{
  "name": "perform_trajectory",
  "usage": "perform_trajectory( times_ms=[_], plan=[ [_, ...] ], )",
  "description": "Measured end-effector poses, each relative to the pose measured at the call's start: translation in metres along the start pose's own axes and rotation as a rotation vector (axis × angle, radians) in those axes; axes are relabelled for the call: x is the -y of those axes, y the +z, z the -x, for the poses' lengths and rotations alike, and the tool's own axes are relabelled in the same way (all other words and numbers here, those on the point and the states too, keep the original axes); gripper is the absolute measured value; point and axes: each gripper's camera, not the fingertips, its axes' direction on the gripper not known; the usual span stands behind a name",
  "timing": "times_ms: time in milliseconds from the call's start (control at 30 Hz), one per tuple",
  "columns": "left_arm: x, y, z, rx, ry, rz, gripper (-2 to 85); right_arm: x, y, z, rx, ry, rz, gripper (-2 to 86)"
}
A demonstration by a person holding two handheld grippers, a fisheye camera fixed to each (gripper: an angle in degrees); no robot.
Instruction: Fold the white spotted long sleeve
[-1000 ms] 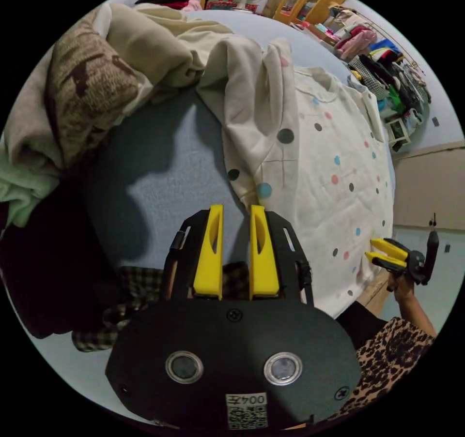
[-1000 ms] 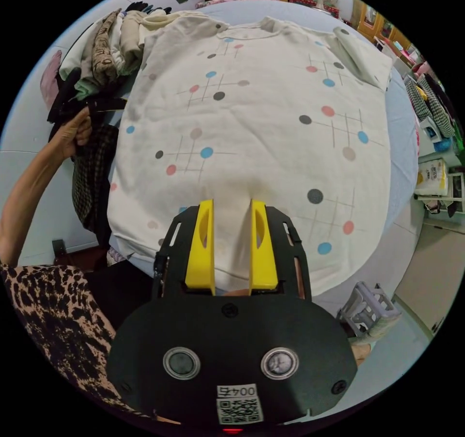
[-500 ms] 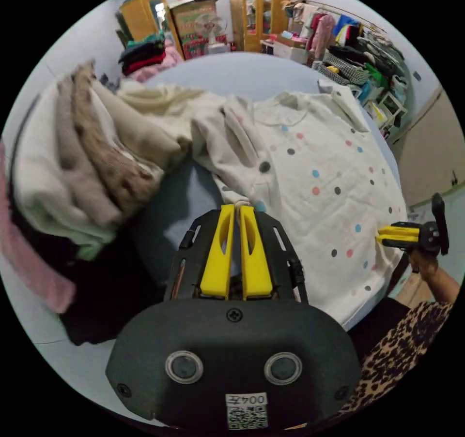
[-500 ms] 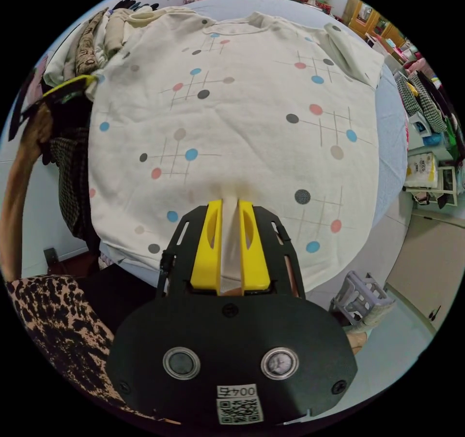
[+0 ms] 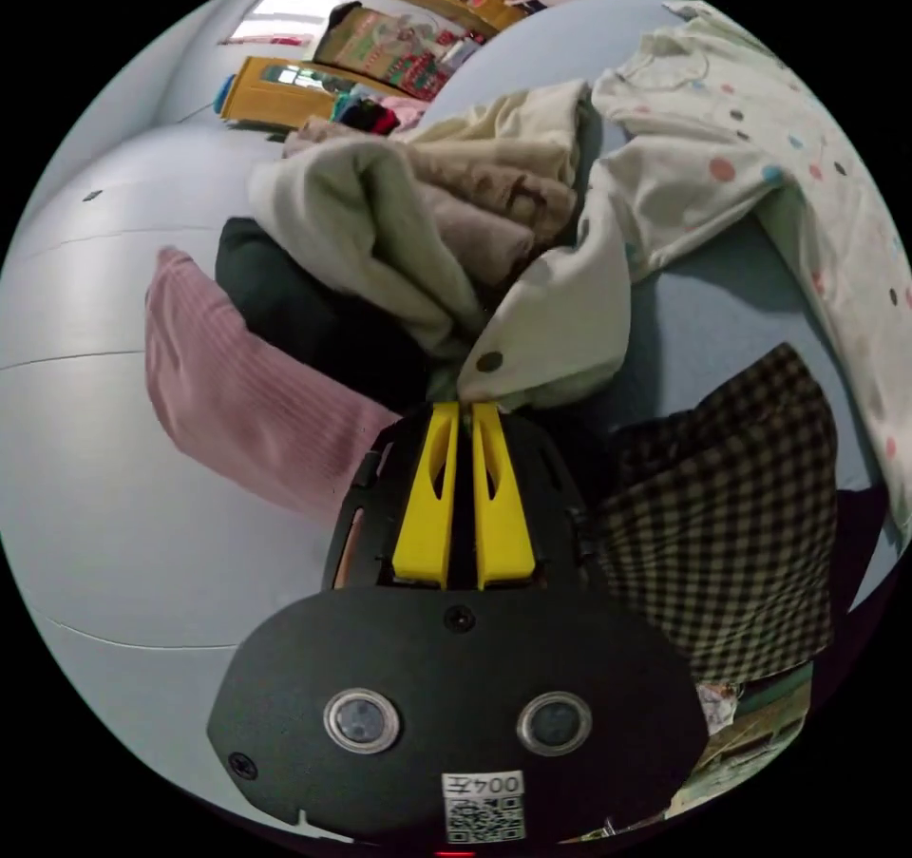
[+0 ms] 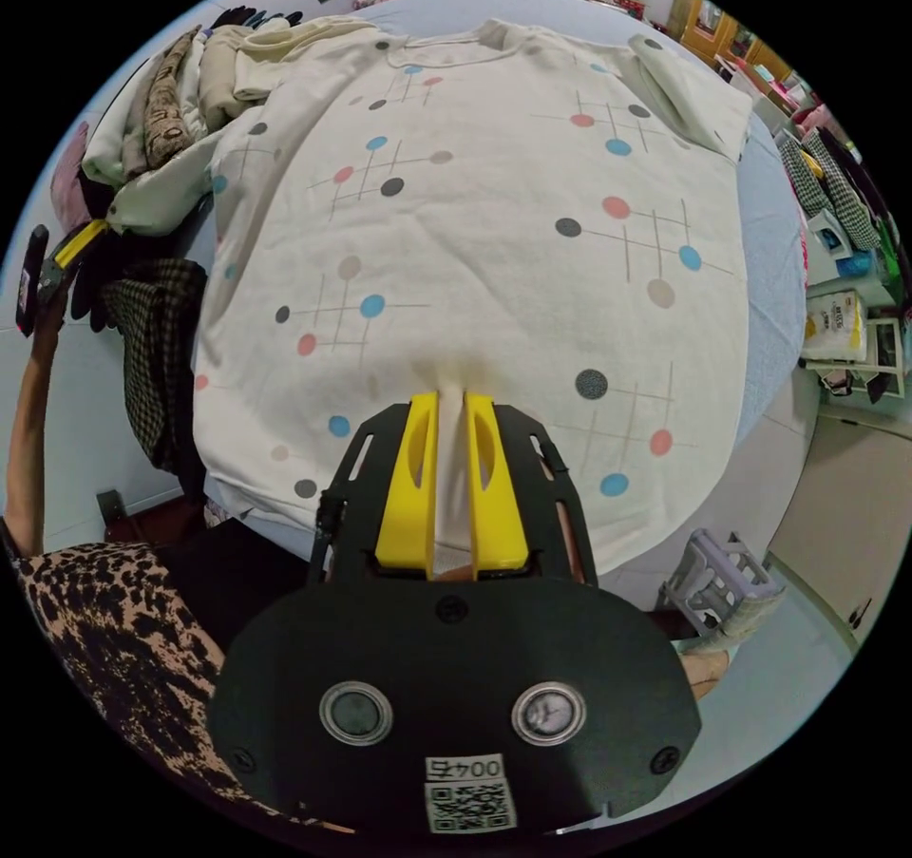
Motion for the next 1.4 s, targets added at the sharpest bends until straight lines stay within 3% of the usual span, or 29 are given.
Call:
perform_trajectory(
  times_ms=[233,333,400,500,600,733,833,900,1000,1267,1400],
  plan=[
    [-0.037,-0.044,0.021,-0.045,-0.065,0.013,0.6,0.005,-0.002,-0.035,-0.019,-0.007,-0.004,6.1],
    [-0.046,-0.081,0.019,-0.106,-0.168,-0.117,0.6,0.006,-0.004,-0.056,-0.015,0.002,-0.007,6.2],
    [-0.025,-0.104,0.000,-0.383,-0.230,-0.277,0.5,0.007,-0.007,-0.076,0.004,0.015,-0.017,6.2],
    [0.038,-0.110,-0.066,-0.677,-0.163,-0.374,0.3,0.005,-0.011,-0.107,0.078,0.016,-0.030,7.2],
    [0.104,-0.107,-0.145,-0.732,-0.016,-0.320,0.2,0.006,-0.024,-0.149,0.234,0.024,-0.053,9.9],
    [0.152,-0.095,-0.206,-0.867,0.027,-0.221,0.2,0.016,-0.064,-0.241,0.402,0.133,-0.233,11.1],
    [0.174,-0.089,-0.247,-0.839,0.084,-0.117,0.2,0.040,-0.093,-0.341,0.536,0.260,-0.354,11.4],
    [0.183,-0.087,-0.257,-0.831,0.016,-0.089,0.2,0.067,-0.108,-0.419,0.658,0.364,-0.425,11.3],
    [0.200,-0.084,-0.265,-0.826,-0.012,-0.035,0.2,0.111,-0.122,-0.494,0.653,0.415,-0.440,10.9],
    [0.255,-0.083,-0.295,-0.752,0.010,0.156,0.2,0.214,-0.129,-0.597,0.678,0.451,-0.396,12.2],
    [0.274,-0.083,-0.310,-0.705,0.007,0.189,0.2,0.236,-0.138,-0.621,0.702,0.415,-0.370,4.0]
  ],
)
